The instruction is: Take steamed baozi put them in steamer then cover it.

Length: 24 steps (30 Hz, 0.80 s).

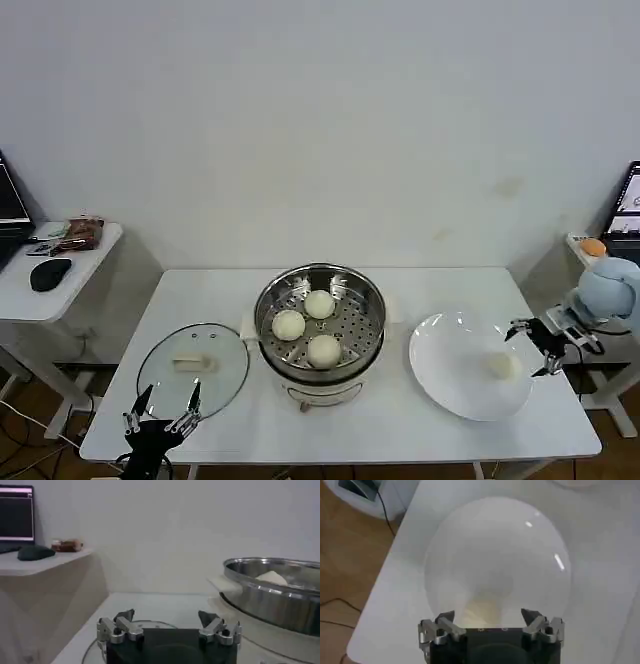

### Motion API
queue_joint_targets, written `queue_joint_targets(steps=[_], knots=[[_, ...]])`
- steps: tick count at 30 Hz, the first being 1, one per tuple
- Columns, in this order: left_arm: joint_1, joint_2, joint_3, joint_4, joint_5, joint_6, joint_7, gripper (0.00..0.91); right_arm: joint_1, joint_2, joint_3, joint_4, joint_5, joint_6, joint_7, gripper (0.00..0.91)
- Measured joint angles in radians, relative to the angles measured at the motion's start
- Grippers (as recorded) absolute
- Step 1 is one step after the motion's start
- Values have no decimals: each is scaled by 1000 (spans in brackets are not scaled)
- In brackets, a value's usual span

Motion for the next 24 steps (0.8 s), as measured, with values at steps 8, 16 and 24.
queue_joint_targets(steps=[8,16,24], knots=[[4,-3,-1,-3,0,0,0,907,-92,29,76,-78,-10,8,12,907],[6,-5,-1,-3,0,0,1,907,-153,61,128,-139,-19,9,25,907],[6,-5,-1,-5,0,0,0,907,-193,92,160,-190,-10,-5,31,907]])
